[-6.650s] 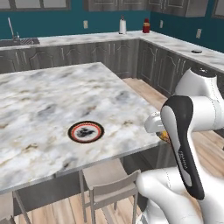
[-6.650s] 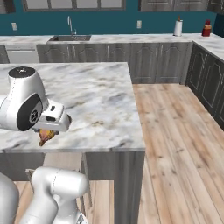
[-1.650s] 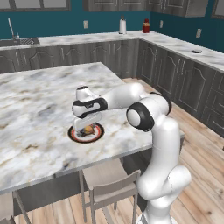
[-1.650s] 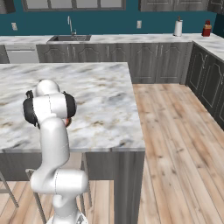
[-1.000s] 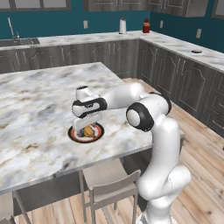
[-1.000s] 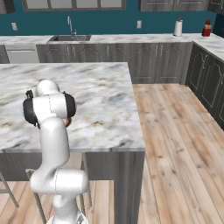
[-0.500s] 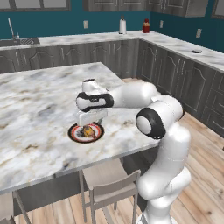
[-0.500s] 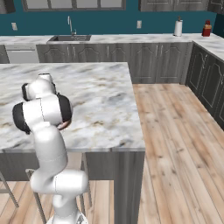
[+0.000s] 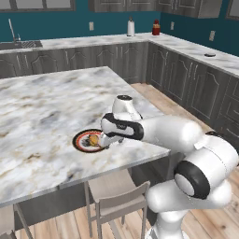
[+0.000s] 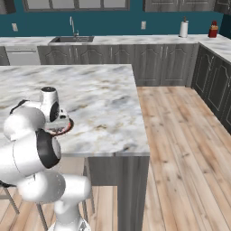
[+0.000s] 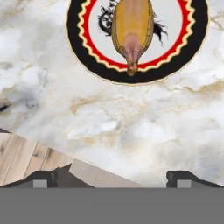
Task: Take the chicken drumstick from the fridge and place it on the digital scale on the counter by the fridge. Wait a few seconds for a reading, then move it to the plate on the dining counter.
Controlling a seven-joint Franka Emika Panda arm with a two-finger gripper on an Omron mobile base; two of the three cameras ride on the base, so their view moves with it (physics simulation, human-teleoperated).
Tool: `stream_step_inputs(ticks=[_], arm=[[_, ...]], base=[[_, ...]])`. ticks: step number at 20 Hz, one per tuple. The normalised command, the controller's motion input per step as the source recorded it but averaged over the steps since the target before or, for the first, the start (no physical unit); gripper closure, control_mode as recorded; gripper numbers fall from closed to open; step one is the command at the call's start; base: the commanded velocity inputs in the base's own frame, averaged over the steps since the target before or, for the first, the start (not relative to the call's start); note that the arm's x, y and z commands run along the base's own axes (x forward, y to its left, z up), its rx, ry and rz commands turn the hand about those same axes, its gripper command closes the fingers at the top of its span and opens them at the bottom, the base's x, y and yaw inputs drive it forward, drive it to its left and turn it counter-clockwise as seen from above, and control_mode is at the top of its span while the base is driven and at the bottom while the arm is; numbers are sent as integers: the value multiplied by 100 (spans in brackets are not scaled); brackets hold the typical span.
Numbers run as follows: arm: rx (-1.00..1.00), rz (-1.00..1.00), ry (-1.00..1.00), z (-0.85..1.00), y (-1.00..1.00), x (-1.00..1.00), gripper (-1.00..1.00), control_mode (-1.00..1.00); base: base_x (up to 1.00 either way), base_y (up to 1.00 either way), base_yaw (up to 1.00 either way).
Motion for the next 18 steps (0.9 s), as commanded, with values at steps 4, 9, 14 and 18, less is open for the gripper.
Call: stream_step_inputs(ticks=[4,9,14,18], arm=[[3,0,-14,34,-42,-100,-100,-100],[2,0,-3,91,-44,-73,-100,-100],[5,-3,0,100,-56,-94,-100,-100],[8,-8,0,96,-59,-100,-100,-100]], base=[[0,0,0],[0,0,0],[0,0,0],[0,0,0]])
